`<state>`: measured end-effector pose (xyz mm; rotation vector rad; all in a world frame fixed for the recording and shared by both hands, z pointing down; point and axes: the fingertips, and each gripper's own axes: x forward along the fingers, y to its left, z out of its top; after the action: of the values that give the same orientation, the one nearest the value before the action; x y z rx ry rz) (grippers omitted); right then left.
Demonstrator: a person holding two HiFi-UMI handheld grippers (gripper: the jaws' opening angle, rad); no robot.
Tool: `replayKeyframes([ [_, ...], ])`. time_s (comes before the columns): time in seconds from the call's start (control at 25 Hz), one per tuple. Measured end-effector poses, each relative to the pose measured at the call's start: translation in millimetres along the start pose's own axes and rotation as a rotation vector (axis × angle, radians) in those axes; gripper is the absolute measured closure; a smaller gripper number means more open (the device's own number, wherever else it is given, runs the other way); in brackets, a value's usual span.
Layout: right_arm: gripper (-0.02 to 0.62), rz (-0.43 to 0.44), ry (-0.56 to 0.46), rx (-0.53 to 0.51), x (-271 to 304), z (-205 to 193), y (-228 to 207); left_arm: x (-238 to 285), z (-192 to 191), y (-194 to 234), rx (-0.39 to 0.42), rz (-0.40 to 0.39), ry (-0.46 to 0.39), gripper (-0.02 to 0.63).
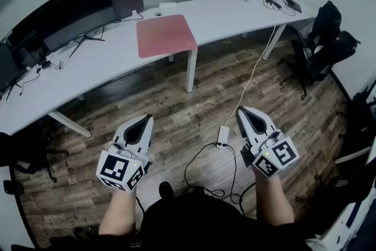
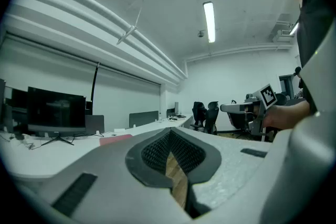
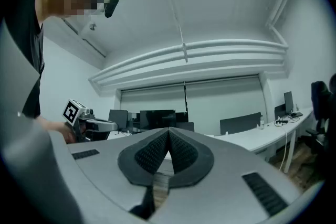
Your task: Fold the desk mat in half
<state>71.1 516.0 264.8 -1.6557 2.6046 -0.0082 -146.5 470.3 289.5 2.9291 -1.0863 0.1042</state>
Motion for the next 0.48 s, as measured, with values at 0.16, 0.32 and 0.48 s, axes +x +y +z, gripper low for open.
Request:
replayKeyframes([
  [0.16,0.594,0.009,0.003,0.004,-4,0,1,2,2,-4,-0.021,-0.018,0.002,0.604],
  [0.32,0.594,-0.01,-0.016,0.01,-20,2,-4,0,6,-11,-0.011,0.0,-0.016,0.604],
  [0.48,0.594,-0.024,-0.037,0.001,-48,3,-10,-2,5,-31,-0.019,-0.007,-0.001,0.603],
])
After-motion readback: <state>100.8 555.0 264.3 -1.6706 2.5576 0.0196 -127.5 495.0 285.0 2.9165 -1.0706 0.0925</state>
